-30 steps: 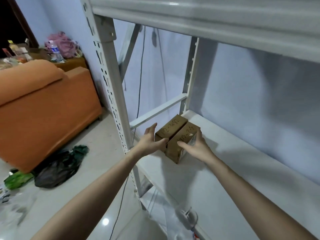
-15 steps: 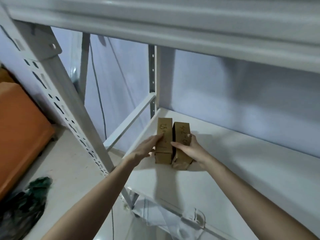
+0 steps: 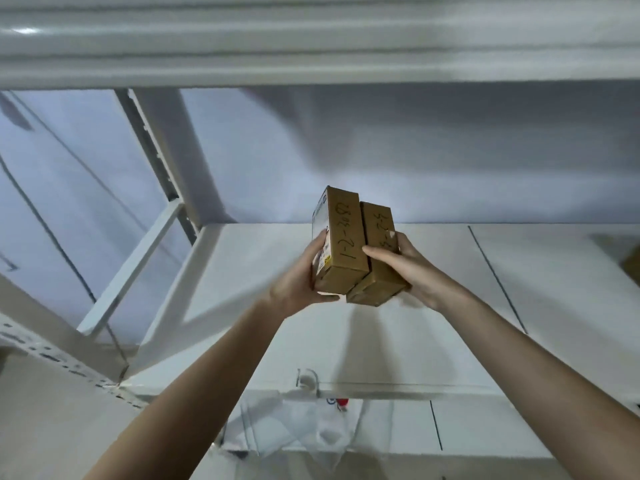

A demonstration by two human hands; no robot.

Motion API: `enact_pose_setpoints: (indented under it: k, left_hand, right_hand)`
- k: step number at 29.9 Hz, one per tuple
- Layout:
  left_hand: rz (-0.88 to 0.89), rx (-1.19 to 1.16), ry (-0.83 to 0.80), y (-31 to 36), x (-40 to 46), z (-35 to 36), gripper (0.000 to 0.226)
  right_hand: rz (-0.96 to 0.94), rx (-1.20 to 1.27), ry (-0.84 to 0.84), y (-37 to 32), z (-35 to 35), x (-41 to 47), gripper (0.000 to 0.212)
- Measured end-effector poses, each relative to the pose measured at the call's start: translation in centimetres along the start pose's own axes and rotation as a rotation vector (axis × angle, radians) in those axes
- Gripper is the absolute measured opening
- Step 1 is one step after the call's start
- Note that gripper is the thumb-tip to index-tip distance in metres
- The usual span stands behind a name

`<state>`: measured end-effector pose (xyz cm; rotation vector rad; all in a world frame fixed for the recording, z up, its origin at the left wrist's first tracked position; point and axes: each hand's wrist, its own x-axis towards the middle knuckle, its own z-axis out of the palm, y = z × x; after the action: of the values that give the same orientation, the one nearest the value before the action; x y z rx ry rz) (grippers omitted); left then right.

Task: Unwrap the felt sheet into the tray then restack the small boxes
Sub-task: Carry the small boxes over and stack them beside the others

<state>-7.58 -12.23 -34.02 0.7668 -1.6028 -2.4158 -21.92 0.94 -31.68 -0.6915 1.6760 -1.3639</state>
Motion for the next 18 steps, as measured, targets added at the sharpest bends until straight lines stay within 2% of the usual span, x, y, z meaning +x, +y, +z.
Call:
enact_pose_setpoints:
  k: [4,8,12,18]
  left_hand:
    - [-0.015,-0.140,-0.082,-1.1,2.3,8.7,0.046]
    - [-0.043,-0.249,-0.082,-2.8,4.5,17.7,0.032]
    - [-0.029,-0.212,-0.158,-4.5,6.2,26.3,0.029]
    - [-0.058,-0.181,-0.231,-6.1,8.7,35.6,0.033]
  right_hand:
    - [-0.039,0.038,0.053,0.5,-8.1,-4.0,0.075]
    - [-0.066,0.001,0.126,0.9,-16.8,-8.3,0.059]
    - [-0.064,-0.003,0.219,2.0,-24.7,-12.6,0.059]
    - [-0.051,0.051,0.274,4.1,-31.8,-16.4,0.068]
